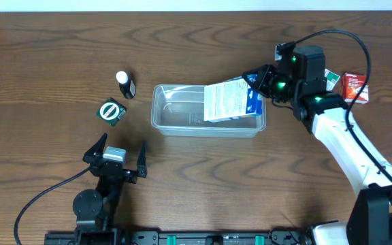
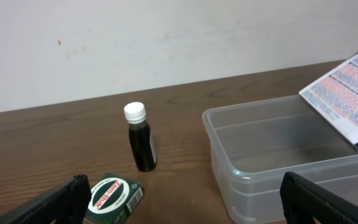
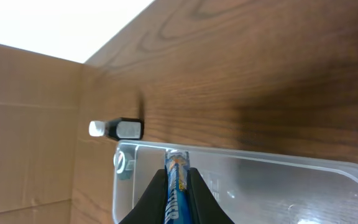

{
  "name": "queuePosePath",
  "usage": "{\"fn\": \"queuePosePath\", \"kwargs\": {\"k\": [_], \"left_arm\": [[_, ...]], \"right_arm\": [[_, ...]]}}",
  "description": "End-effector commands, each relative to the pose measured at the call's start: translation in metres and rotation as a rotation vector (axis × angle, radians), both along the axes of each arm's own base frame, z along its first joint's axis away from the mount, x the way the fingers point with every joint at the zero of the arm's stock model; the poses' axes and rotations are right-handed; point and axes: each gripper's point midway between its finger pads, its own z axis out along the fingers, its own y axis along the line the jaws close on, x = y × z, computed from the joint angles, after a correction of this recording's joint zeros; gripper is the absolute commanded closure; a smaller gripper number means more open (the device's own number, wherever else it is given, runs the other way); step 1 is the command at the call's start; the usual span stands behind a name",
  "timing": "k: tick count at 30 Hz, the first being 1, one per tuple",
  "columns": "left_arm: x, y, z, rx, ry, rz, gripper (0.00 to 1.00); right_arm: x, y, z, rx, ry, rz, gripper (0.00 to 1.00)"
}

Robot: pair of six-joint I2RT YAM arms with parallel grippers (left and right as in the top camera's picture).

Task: Pack container
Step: 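Carry the blue-and-white box left and lower it into the container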

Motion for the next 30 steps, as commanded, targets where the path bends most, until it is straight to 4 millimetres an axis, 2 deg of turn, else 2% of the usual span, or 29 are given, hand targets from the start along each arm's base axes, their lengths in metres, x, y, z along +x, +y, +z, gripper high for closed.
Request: {"fn": "queuePosePath", "kwargs": {"k": [1, 6, 8, 10, 12, 23, 27, 30], "left_arm": [[-0.001, -0.003, -0.015, 0.004, 0.043, -0.014, 0.02], [-0.001, -0.003, -0.015, 0.004, 0.043, -0.014, 0.02], [-0.001, -0.003, -0.015, 0.004, 0.043, -0.014, 0.02], [-0.001, -0.003, -0.015, 0.004, 0.043, -0.014, 0.02], [-0.001, -0.003, -0.015, 0.004, 0.043, -0.014, 0.02], [-0.001, -0.003, -0.015, 0.004, 0.043, -0.014, 0.02], [-0.001, -0.003, -0.015, 0.004, 0.043, -0.014, 0.02], [-0.001, -0.003, -0.015, 0.004, 0.043, -0.014, 0.02]], "right_arm": [[0.000, 0.007, -0.009, 0.001, 0.029, 0.002, 0.91], [-0.001, 0.011, -0.012, -0.003, 0.035, 0.009, 0.91], [-0.001, 0.011, -0.012, -0.003, 0.034, 0.009, 0.85], [-0.001, 0.011, -0.012, -0.003, 0.034, 0.009, 0.73], [-0.001, 0.011, -0.012, -0.003, 0.034, 0.009, 0.69], [-0.001, 0.011, -0.012, -0.013, 0.022, 0.020, 0.67], [-0.003, 0.007, -0.012, -0.051, 0.019, 0.043, 0.63], [-0.004, -0.003, -0.012, -0.118, 0.033, 0.052, 0.57]]}}
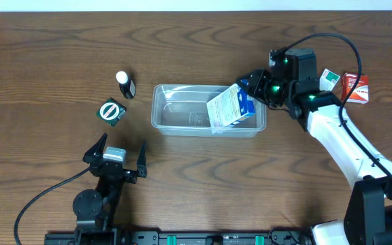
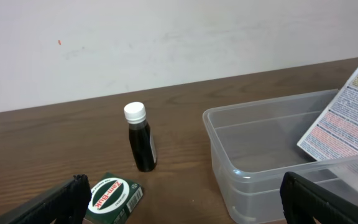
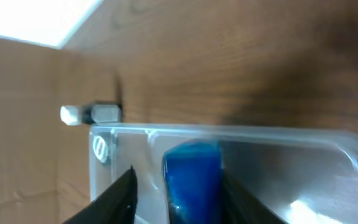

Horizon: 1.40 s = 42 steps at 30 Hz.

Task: Pack container
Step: 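Carry the blue-and-white box left and lower it into the container, then open the right gripper and withdraw it to the right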

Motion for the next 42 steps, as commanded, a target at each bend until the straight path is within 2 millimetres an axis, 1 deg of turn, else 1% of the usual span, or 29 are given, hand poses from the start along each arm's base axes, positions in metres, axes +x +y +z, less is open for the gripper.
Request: {"fn": "queuePosePath", "kwargs": {"k": [1, 3, 5, 9, 14, 18, 20, 22, 23, 26, 27, 28, 30, 33, 35, 38, 42], "left_arm": [[-0.001, -0.003, -0.015, 0.004, 0.043, -0.014, 0.02], [-0.001, -0.003, -0.015, 0.004, 0.043, -0.014, 0.02], [-0.001, -0.003, -0.015, 0.004, 0.043, -0.014, 0.02], [-0.001, -0.003, -0.015, 0.004, 0.043, -0.014, 0.02], [-0.001, -0.002, -0.015, 0.004, 0.043, -0.014, 0.02], [-0.001, -0.003, -0.015, 0.004, 0.043, -0.014, 0.02], [-0.001, -0.003, -0.015, 0.004, 0.043, -0.014, 0.02], [-0.001, -0.003, -0.015, 0.004, 0.043, -0.014, 0.02], [-0.001, -0.003, -0.015, 0.004, 0.043, -0.014, 0.02], [-0.001, -0.003, -0.015, 0.004, 0.043, -0.014, 0.02], [-0.001, -0.003, -0.015, 0.004, 0.043, -0.014, 0.02], [-0.001, -0.003, -0.015, 0.004, 0.043, -0.014, 0.02], [-0.001, -0.003, -0.015, 0.004, 0.043, -0.014, 0.02], [-0.001, -0.003, -0.015, 0.004, 0.043, -0.014, 0.02], [-0.001, -0.003, -0.015, 0.004, 0.043, -0.014, 0.02], [-0.001, -0.003, -0.015, 0.004, 0.043, -0.014, 0.02], [-0.001, -0.003, -0.015, 0.004, 0.043, -0.014, 0.02]], "right_arm": [[0.009, -0.012, 0.016, -0.094, -0.064, 0.029, 0.56], [0.009, -0.029, 0.017, -0.190, -0.050, 0.017, 0.53], [0.010, -0.045, 0.022, -0.273, -0.048, 0.011, 0.52], [0.013, -0.069, 0.034, -0.384, -0.058, 0.004, 0.51], [0.014, -0.090, 0.041, -0.474, -0.061, -0.005, 0.48], [0.014, -0.095, 0.040, -0.494, -0.064, -0.001, 0.48], [0.011, -0.098, 0.038, -0.513, -0.053, 0.001, 0.48], [0.009, -0.108, 0.034, -0.547, -0.028, -0.023, 0.47], [0.008, -0.114, 0.033, -0.561, -0.015, -0.039, 0.45], [0.008, -0.137, 0.031, -0.570, 0.014, -0.096, 0.42], [0.008, -0.148, 0.030, -0.558, 0.032, -0.126, 0.42], [0.007, -0.153, 0.030, -0.553, 0.040, -0.138, 0.42], [0.005, -0.170, 0.025, -0.546, 0.076, -0.177, 0.43], [0.000, -0.193, 0.014, -0.546, 0.139, -0.220, 0.43], [-0.004, -0.207, 0.003, -0.544, 0.193, -0.242, 0.43], [-0.007, -0.214, -0.006, -0.554, 0.262, -0.241, 0.43], [0.001, -0.222, -0.002, -0.612, 0.327, -0.237, 0.42]]}}
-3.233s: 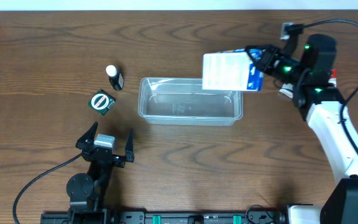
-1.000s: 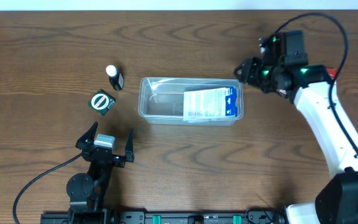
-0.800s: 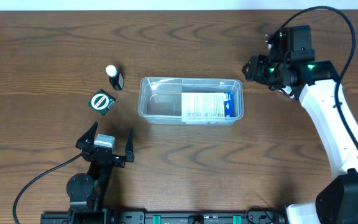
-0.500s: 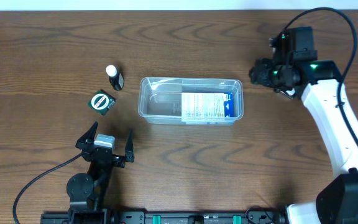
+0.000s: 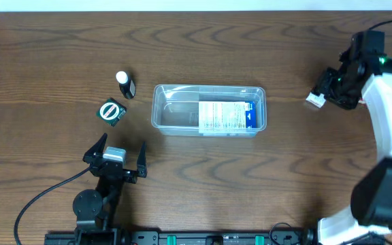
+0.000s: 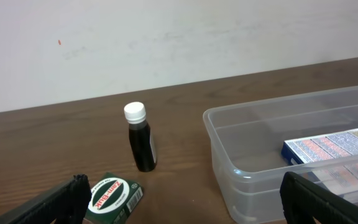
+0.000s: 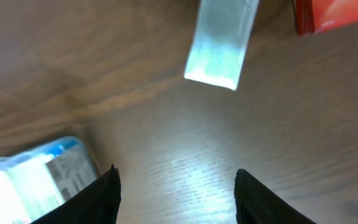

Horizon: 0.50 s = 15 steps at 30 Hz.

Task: Pack container
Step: 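Open the right gripper and withdraw it to the right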

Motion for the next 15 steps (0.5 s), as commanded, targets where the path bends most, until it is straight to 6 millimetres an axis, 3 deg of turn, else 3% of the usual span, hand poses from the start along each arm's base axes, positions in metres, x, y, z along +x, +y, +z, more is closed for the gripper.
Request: {"fn": "queuePosePath", "kwargs": {"k": [1, 5, 9, 15], "left_arm": [[-0.001, -0.003, -0.015, 0.004, 0.043, -0.014, 0.02], [-0.001, -0.003, -0.015, 0.004, 0.043, -0.014, 0.02], [-0.001, -0.003, -0.015, 0.004, 0.043, -0.014, 0.02], [-0.001, -0.003, -0.015, 0.004, 0.043, -0.014, 0.02]], "right_arm": [[0.021, -0.012, 0.015, -0.075, 0.000, -0.008, 0.40], [0.045, -0.016, 0.021, -0.095, -0.004, -0.007, 0.38], [0.062, -0.020, 0.010, -0.098, 0.004, -0.040, 0.36], [0.062, -0.034, -0.019, -0.187, 0.084, -0.098, 0.33]]}}
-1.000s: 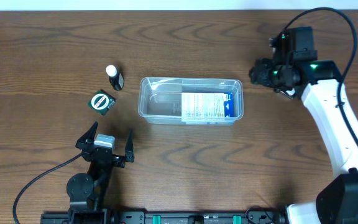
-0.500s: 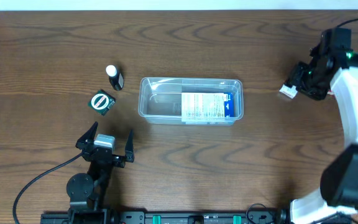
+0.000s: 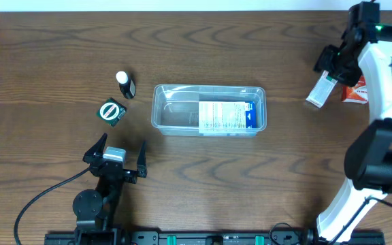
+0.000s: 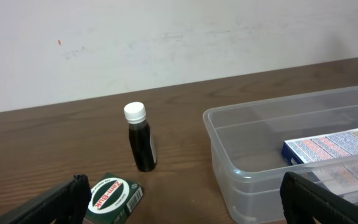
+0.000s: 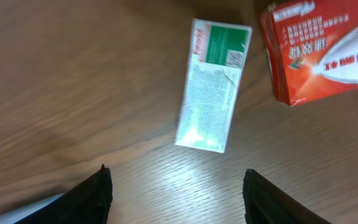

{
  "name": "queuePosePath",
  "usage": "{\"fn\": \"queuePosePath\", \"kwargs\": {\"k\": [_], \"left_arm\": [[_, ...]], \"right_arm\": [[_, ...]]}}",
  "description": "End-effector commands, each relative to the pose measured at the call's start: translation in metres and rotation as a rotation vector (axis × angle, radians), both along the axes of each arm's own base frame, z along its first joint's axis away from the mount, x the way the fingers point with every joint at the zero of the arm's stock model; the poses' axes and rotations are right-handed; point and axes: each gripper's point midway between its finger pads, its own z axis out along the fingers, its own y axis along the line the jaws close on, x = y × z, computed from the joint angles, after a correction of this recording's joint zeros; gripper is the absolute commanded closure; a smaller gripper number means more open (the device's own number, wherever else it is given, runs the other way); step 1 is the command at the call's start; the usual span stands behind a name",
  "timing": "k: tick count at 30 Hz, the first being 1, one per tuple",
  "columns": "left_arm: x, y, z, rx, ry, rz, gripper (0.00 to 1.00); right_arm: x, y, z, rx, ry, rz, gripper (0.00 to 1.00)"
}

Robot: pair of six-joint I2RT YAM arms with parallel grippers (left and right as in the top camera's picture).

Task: Pack container
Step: 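Open the right gripper and withdraw it to the right, then lower the right gripper onto the red-white packet and grasp it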

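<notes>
The clear plastic container (image 3: pixel 208 87) stands mid-table, with a blue and white box (image 3: pixel 226 116) lying flat in its right half. The same box (image 4: pixel 331 146) shows inside the container (image 4: pixel 278 102) in the left wrist view. A small dark bottle (image 3: pixel 124 84) with a white cap and a green Zam-Buk box (image 3: pixel 111 111) sit to the container's left. My right gripper (image 3: pixel 327 66) is open and empty above a white and green box (image 5: pixel 213 84), beside a red box (image 5: pixel 312 50). My left gripper (image 3: pixel 118 158) rests open near the front edge.
The white and green box (image 3: pixel 320 88) and the red box (image 3: pixel 354 90) lie close together at the far right of the table. The bottle (image 4: pixel 140 137) and the Zam-Buk box (image 4: pixel 114 194) sit just ahead of my left gripper (image 4: pixel 182 199). Bare wood surrounds the container.
My right gripper has moved toward the table's far edge, and the white and green box now lies fully in its view. The gripper stays open. My left arm and the container are unchanged.
My right gripper first held the blue and white box tilted over the container's right end. Then the box stood in the container with the fingers apart around it. Later it lay flat inside, and the gripper was open at the far right, where it now hangs over the white and green box.
</notes>
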Motion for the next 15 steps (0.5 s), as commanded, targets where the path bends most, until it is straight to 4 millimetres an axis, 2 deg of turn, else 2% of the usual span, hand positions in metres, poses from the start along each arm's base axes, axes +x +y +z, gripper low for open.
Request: {"fn": "queuePosePath", "kwargs": {"k": [1, 6, 15], "left_arm": [[-0.001, -0.003, -0.015, 0.004, 0.043, -0.014, 0.02], [-0.001, -0.003, -0.015, 0.004, 0.043, -0.014, 0.02], [-0.001, -0.003, -0.015, 0.004, 0.043, -0.014, 0.02]], "right_arm": [[0.001, -0.010, -0.012, -0.102, 0.041, -0.048, 0.32], [0.001, -0.012, -0.010, -0.179, 0.040, -0.085, 0.32], [0.000, -0.011, -0.037, -0.173, 0.096, -0.124, 0.32]]}}
